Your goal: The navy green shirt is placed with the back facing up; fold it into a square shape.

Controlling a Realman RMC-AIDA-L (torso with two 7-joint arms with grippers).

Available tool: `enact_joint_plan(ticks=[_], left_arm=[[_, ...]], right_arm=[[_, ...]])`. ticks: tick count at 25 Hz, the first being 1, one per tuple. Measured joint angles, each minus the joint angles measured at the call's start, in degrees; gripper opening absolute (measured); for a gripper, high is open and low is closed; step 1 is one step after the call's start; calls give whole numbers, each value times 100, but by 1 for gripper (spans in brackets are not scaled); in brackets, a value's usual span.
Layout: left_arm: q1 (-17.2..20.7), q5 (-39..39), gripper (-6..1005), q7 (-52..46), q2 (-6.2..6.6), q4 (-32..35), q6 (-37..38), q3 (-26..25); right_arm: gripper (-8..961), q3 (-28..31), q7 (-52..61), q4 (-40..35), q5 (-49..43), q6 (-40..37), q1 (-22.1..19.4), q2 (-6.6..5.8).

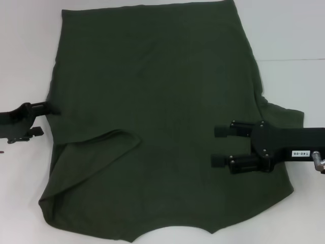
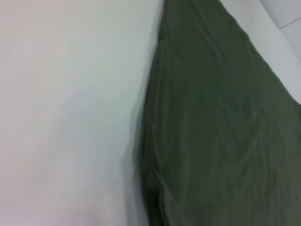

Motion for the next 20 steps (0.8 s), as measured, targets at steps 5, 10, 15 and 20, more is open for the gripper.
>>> enact_joint_plan(ticks=[5, 10, 15, 20], left_arm=[[-6, 39, 866, 100, -11, -170, -283, 75], [-78, 40, 865, 185, -14, -328, -394, 129], [-177, 52, 865, 194, -21, -446, -435, 170], [-192, 53, 865, 195, -21, -487, -436, 184]], right_arm=[[947, 0, 0, 0, 0, 9, -7, -1], [947, 1, 0, 0, 0, 16, -10, 0], [947, 1, 0, 0, 0, 24, -10, 13], [947, 3, 0, 2, 0, 27, -17, 16]])
